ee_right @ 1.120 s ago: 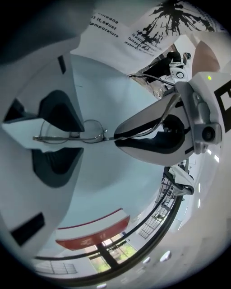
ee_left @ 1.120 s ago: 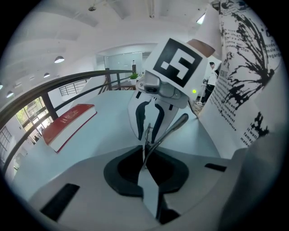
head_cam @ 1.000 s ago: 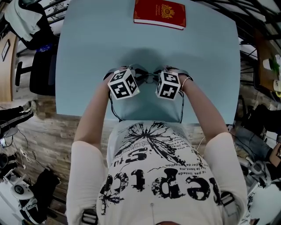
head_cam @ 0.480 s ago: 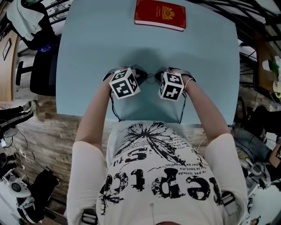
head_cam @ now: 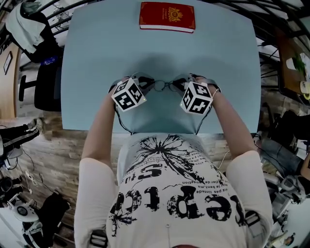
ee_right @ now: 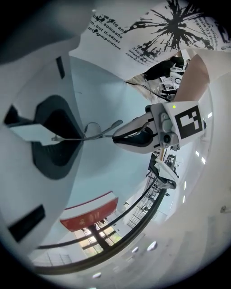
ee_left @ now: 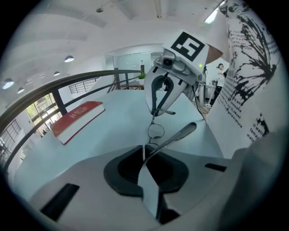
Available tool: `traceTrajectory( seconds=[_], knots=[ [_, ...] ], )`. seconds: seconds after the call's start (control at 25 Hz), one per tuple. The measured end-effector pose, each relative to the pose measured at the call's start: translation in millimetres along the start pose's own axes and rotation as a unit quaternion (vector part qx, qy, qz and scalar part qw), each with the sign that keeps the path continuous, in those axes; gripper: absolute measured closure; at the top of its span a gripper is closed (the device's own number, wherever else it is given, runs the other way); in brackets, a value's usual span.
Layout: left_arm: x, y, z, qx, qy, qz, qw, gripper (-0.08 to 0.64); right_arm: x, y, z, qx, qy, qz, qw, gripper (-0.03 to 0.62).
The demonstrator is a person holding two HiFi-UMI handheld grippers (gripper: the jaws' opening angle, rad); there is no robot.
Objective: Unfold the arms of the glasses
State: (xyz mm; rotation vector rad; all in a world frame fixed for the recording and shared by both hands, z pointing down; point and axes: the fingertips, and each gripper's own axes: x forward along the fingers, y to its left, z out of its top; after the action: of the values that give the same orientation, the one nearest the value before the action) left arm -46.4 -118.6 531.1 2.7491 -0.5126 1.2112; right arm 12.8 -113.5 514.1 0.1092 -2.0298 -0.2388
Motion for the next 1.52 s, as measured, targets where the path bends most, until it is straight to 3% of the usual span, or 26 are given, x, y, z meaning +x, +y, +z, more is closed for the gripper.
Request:
traceTrajectory(
  seconds=[0.2, 0.36, 0.6, 1.2, 1.28, 1.4, 1.52],
  knots=[
    [3, -4, -1, -0.005, 0.000, 0.008, 1.0000, 0.529, -18, -7, -8, 0.015, -0.026, -0.037, 0.999, 0.569],
    [0, -1, -2, -0.008, 0.001, 0.021, 0.9998, 0.529, -25, -10, -25, 0.034, -0.017, -0.056, 0.998, 0.566],
    [-4, 3, -4, -0.012, -0.007, 0.039, 0.9991, 0.529, -19, 1, -43, 0.054, 0.000, -0.049, 0.997, 0.566],
    [-5, 2, 3, -0.043, -0.039, 0.062, 0.9964, 0.528, -16, -2, -40, 0.100, -0.003, -0.075, 0.992, 0.563],
    [-5, 1, 0, -0.044, -0.034, 0.065, 0.9963, 0.523, -16, 0, -39, 0.105, -0.001, -0.076, 0.992, 0.535],
    [-7, -3, -1, -0.049, -0.038, 0.070, 0.9956, 0.452, -16, 3, -38, 0.113, -0.006, -0.084, 0.990, 0.470],
    [-13, -6, -1, -0.064, -0.056, 0.084, 0.9929, 0.428, -19, 6, -39, 0.132, -0.016, -0.101, 0.986, 0.456]
  ],
)
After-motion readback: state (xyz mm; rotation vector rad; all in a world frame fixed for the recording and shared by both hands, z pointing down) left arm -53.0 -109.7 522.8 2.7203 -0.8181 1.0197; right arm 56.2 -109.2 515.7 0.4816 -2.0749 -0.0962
